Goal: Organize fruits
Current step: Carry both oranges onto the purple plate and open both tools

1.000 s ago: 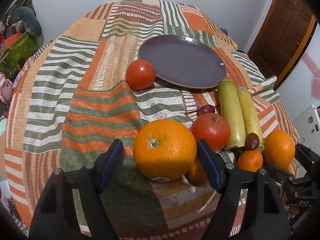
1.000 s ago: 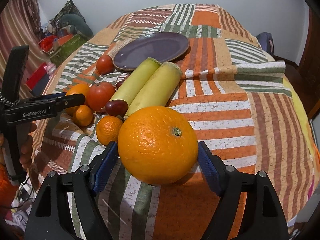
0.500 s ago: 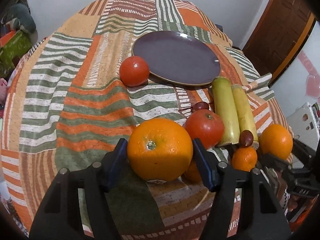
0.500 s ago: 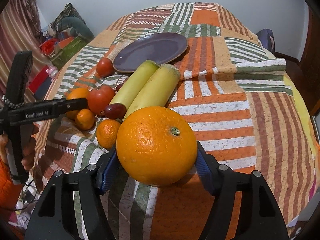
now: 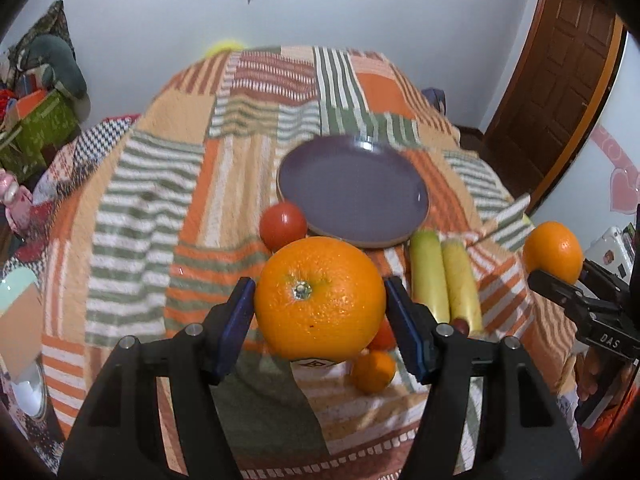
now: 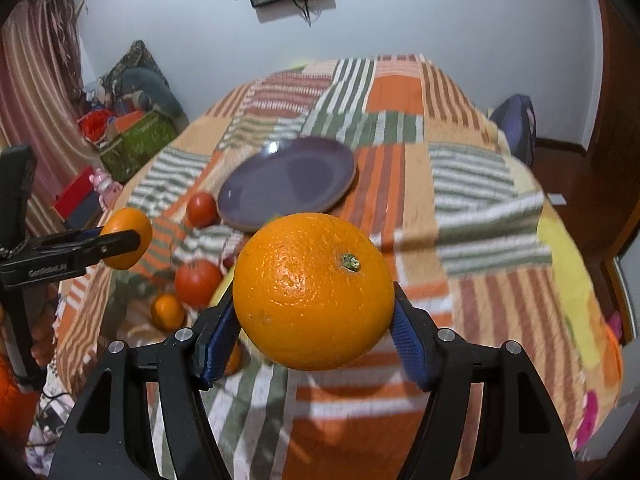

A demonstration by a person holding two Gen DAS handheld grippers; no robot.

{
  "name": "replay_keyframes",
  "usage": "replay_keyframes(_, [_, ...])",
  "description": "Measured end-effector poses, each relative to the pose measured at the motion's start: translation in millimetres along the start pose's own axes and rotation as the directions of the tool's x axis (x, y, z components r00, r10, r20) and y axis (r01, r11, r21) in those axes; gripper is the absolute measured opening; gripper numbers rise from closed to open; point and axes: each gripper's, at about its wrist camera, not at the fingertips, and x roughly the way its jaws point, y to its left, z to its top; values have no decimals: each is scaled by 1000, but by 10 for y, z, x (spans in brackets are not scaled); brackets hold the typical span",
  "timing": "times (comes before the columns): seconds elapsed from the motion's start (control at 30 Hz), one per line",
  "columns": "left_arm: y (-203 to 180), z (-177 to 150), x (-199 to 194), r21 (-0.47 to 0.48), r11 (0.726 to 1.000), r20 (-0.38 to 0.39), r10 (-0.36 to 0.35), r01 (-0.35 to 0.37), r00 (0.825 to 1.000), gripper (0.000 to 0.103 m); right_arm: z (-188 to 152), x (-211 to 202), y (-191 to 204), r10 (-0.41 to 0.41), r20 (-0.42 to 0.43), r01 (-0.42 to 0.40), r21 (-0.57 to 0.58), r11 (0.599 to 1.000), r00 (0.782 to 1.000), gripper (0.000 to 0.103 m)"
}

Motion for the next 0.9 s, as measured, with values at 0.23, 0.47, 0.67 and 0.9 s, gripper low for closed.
replay_keyframes(0.23, [-38,266,-82,16,1000,66,10,-11,998,65,292,-53,6,-9,75,12,-35,999,997,65])
replay_keyframes(0.47, [-90,537,-85,24,1000,113,4,-7,994,65,590,-43,-5,-13,153,21,-48,999,988,65])
replay_keyframes(0.67, [-141,775,-8,48,999,140,15,-22,990,65,811,47,15,-12,190,28,-83,996,982,65])
replay_keyframes(0.9, [-116,1065,168,37,999,159,14,-20,987,65,997,276,72,-12,196,38,-127,991,981,65])
